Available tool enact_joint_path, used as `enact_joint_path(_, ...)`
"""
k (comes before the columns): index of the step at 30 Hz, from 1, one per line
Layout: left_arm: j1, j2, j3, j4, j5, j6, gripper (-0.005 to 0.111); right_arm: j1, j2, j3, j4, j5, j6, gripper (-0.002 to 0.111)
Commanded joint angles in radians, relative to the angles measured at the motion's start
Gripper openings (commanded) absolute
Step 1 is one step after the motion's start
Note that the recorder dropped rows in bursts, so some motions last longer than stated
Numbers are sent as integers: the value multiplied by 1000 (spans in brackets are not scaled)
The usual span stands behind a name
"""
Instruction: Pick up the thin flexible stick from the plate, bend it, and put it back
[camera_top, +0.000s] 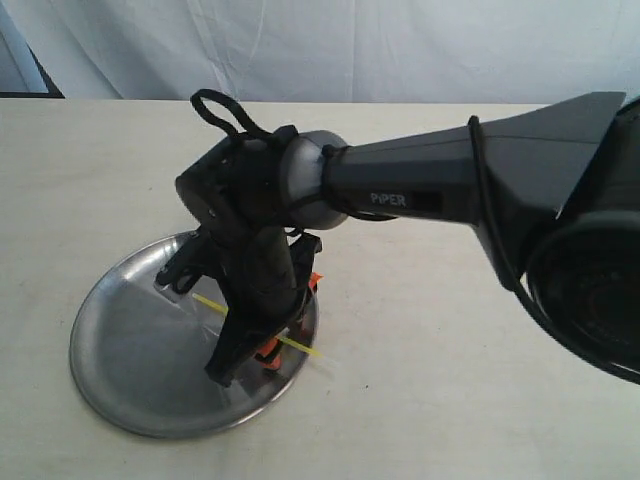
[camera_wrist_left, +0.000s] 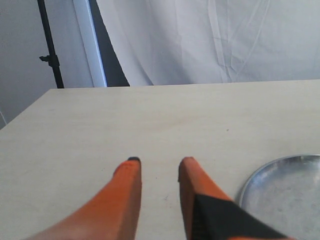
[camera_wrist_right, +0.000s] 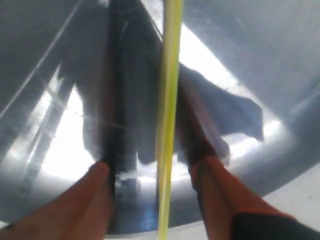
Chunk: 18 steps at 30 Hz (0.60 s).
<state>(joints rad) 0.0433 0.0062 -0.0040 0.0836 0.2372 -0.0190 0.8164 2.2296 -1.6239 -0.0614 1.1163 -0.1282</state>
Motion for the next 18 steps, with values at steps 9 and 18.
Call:
enact_joint_path(9,4,-6,4,6,1,-1,28,0,-136,-1,-20,-33,-3,0)
enact_joint_path(18,4,-6,4,6,1,-1,28,0,-521,113,91,-122,-19,-1)
